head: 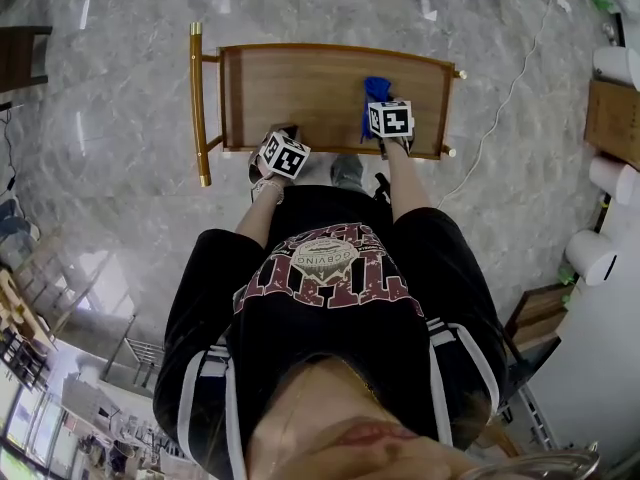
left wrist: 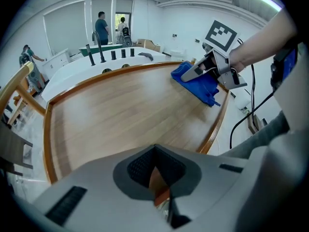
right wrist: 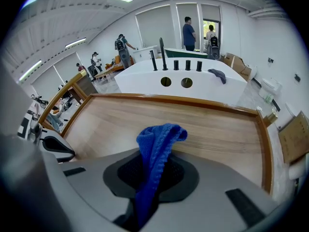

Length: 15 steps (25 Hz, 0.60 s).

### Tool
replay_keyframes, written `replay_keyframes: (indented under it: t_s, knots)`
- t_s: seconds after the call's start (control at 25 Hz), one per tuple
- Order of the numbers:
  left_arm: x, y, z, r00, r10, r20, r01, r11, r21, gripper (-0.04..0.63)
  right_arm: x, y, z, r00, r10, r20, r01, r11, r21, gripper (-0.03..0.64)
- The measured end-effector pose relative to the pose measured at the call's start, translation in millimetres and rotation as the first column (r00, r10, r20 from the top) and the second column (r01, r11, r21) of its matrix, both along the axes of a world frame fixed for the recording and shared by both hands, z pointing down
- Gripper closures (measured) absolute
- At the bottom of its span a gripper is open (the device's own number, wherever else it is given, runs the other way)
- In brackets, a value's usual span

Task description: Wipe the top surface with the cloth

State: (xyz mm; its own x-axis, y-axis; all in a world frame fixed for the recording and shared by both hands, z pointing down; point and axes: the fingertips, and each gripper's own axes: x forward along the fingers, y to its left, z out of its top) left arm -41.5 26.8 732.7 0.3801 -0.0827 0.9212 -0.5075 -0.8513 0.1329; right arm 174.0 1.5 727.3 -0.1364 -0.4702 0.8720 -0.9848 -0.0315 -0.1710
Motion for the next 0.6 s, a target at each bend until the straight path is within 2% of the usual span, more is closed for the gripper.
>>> replay_keyframes:
  t_s: [0.6]
  knots:
    - [-54, -3, -2, 0.996, -0.091, 0.017, 0.09, 0.996, 0.02, 0.548, -34, -15, 0, 0.999, -0.033, -0.006, 0.033, 0.999, 0.002, 0.561]
